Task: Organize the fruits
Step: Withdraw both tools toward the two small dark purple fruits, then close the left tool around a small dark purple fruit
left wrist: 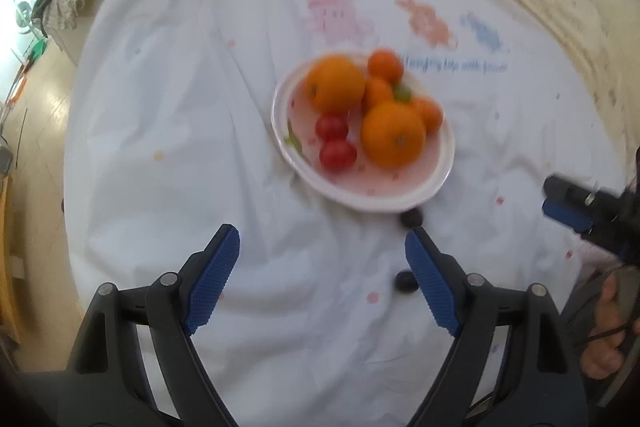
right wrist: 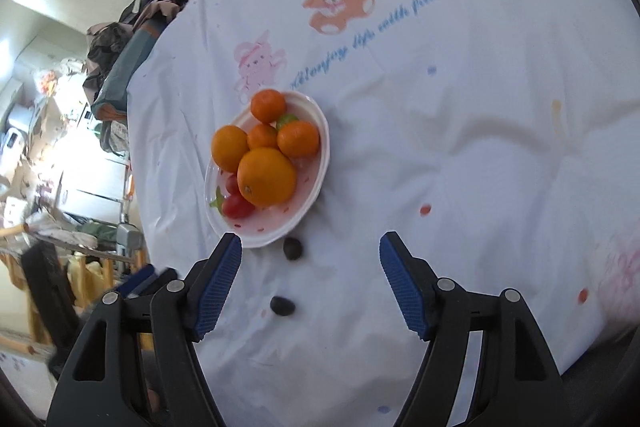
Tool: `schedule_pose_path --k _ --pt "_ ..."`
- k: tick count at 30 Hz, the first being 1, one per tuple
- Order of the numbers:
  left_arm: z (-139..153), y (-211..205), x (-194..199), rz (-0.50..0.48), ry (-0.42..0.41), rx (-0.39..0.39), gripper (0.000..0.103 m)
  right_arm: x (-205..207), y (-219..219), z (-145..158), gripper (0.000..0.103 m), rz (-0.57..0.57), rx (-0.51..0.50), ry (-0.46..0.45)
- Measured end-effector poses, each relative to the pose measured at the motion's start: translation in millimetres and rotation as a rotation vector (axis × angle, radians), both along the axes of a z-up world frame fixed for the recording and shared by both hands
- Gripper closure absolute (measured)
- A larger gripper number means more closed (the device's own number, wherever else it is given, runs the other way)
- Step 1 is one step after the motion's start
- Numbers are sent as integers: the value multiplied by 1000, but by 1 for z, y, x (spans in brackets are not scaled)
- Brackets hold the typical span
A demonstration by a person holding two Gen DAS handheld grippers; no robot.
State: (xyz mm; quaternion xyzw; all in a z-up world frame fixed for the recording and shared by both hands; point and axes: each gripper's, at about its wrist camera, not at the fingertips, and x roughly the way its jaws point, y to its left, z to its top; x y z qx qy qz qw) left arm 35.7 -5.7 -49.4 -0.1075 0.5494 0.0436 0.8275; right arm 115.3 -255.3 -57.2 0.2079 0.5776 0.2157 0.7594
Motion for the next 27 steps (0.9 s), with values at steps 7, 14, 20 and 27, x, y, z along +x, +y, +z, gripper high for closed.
schedule_pose_path --k 7,14,20,27 --pt "-29 -38 -3 -144 59 12 21 -1 3 -1 28 1 -21 -6" --pt "-43 -76 4 -256 82 9 32 3 -6 -3 28 -31 -19 0" --pt "-66 -99 8 -332 153 69 67 4 -14 -5 28 -52 -15 14" --pt "-27 -84 0 -298 48 28 85 6 -11 -5 28 -47 -8 14"
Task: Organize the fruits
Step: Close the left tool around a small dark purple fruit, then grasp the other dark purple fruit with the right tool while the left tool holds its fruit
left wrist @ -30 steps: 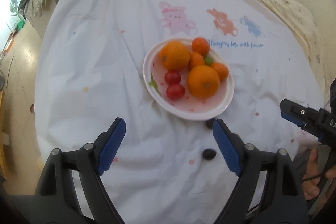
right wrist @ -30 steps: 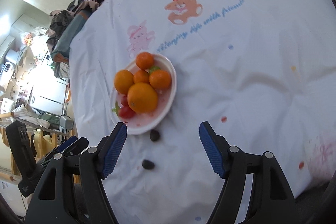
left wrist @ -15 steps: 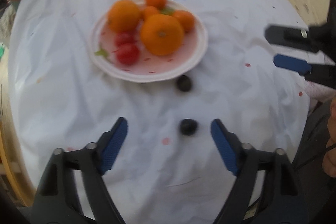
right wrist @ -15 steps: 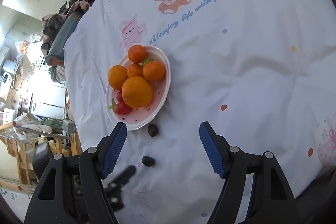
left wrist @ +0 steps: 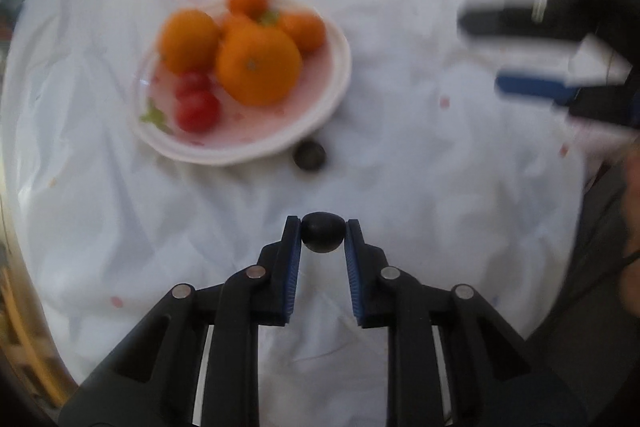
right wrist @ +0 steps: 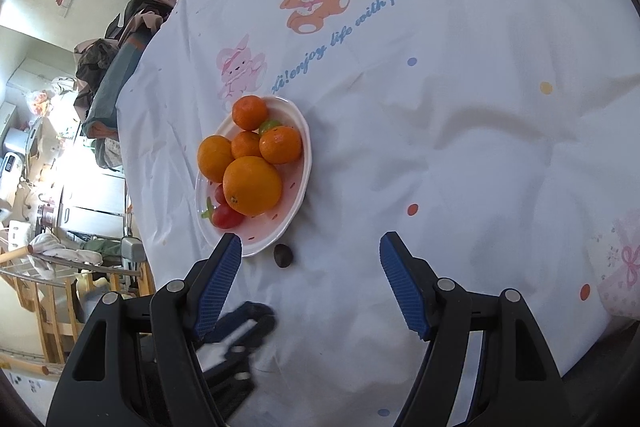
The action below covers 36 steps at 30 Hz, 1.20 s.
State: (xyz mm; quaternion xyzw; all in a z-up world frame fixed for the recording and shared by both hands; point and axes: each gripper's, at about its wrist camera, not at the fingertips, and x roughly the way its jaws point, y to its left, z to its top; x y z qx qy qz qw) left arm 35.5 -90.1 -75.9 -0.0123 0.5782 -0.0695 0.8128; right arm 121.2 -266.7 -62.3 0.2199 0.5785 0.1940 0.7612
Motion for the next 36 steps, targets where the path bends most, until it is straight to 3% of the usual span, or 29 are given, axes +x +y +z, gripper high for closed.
schedule_pose_path --k 10,16,20,25,30,33,36 --pt "24 71 -4 223 -37 -22 85 -1 22 -10 28 69 -54 10" --pt "36 104 -5 389 -92 -6 85 10 48 -29 28 197 -29 77" --pt "46 116 -6 434 -128 -31 85 13 64 -35 28 241 -112 40" --pt "48 118 -2 437 -122 -69 85 7 92 -49 44 343 -192 17" --pt "44 112 4 424 -91 -113 85 2 123 -70 56 450 -334 -15" --pt "45 106 6 409 -90 -119 85 0 133 -73 59 479 -386 -64" --pt "47 103 6 405 -110 -100 85 -4 140 -72 77 526 -416 -109"
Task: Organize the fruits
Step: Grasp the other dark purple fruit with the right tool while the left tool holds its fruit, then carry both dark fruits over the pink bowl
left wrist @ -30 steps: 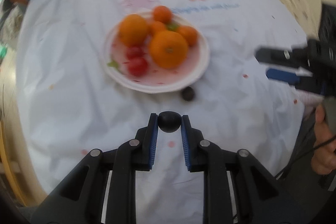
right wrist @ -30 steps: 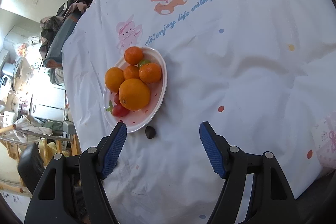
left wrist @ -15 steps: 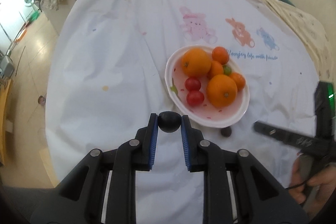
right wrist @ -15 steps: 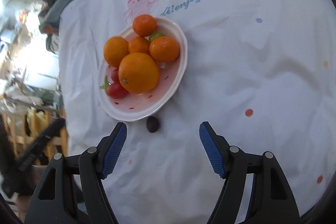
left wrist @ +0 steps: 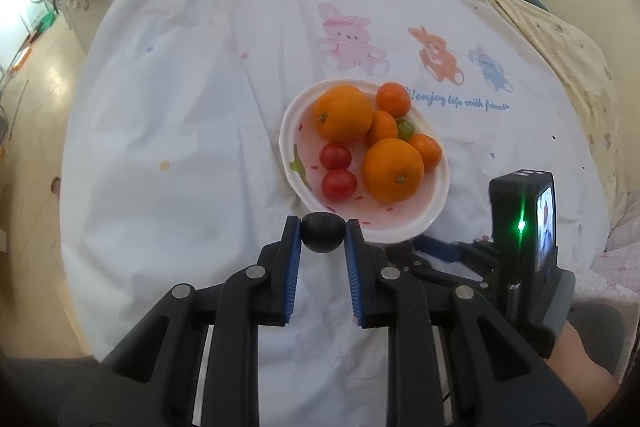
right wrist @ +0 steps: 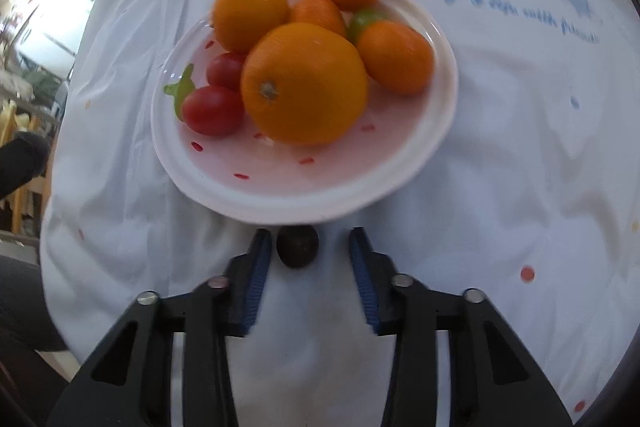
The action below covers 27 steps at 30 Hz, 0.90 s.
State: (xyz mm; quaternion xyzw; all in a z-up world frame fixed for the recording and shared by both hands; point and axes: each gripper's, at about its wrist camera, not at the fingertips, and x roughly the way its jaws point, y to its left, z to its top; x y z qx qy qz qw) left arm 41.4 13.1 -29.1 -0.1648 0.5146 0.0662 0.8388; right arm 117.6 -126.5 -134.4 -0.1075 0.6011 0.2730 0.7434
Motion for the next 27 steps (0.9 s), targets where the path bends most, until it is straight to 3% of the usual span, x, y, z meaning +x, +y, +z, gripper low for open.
schedule_pose_path --k 4,14,22,27 --pt "2 -3 1 -7 -17 36 85 -4 -3 4 81 6 -2 -8" --pt "-11 -1 0 6 8 92 85 -21 -29 33 81 -30 118 50" --pt "-15 -1 -3 -5 4 151 85 -32 -51 60 81 -51 176 25" --pt "-13 2 -5 2 -4 149 85 -31 -54 79 81 -96 245 -20"
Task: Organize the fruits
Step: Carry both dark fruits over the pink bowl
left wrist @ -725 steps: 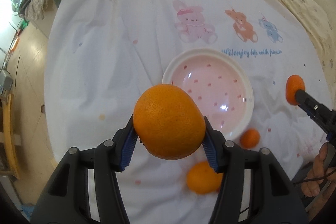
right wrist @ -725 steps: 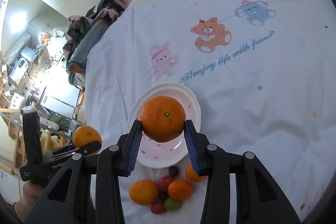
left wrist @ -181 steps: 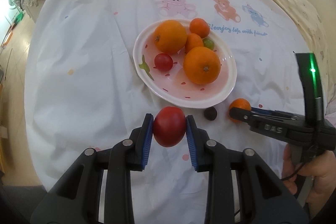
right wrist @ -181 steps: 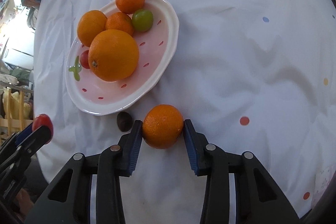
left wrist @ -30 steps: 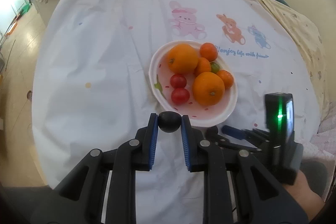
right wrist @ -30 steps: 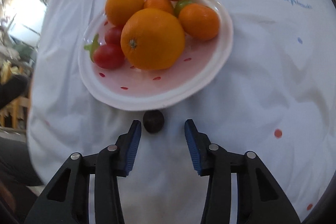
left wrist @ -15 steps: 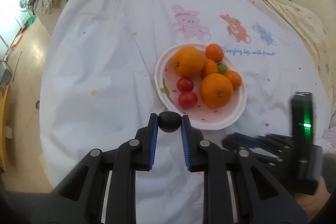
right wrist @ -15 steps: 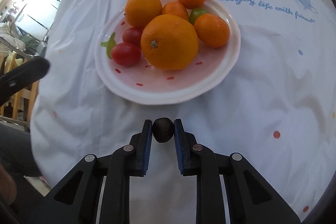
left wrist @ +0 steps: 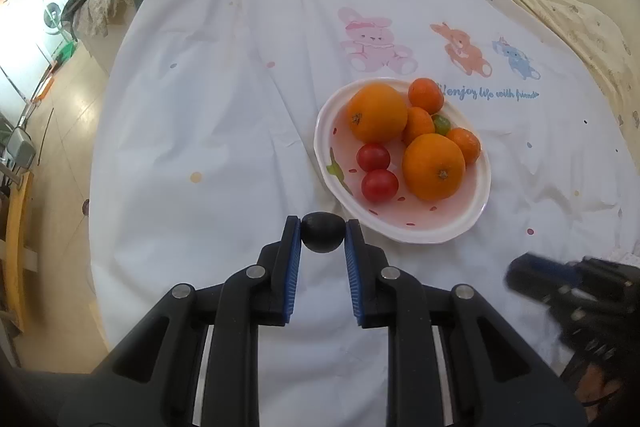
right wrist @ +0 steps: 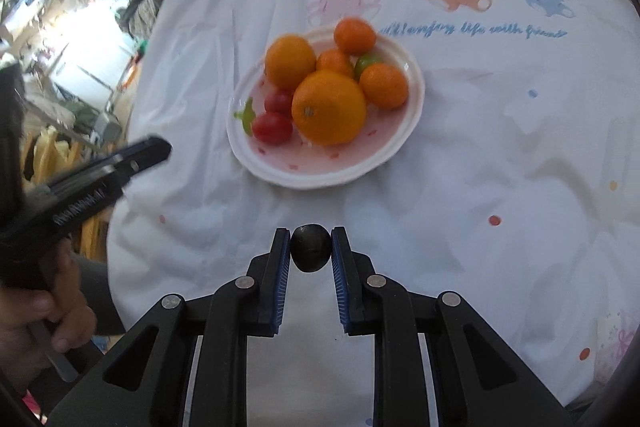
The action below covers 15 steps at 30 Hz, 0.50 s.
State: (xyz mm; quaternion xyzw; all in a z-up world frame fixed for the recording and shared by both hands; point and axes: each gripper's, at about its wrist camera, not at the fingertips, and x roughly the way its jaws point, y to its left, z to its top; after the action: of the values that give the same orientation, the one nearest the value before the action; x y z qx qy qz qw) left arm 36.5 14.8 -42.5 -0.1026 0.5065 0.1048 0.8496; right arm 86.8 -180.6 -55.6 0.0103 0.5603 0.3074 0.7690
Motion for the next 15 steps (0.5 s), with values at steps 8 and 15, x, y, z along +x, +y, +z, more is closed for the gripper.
schedule_pose_path --k 8,15 --pt "18 -6 7 -34 -58 27 85 21 -16 48 81 -117 180 -136" --pt "59 13 34 -45 -100 -72 85 60 -15 70 81 -115 200 -163"
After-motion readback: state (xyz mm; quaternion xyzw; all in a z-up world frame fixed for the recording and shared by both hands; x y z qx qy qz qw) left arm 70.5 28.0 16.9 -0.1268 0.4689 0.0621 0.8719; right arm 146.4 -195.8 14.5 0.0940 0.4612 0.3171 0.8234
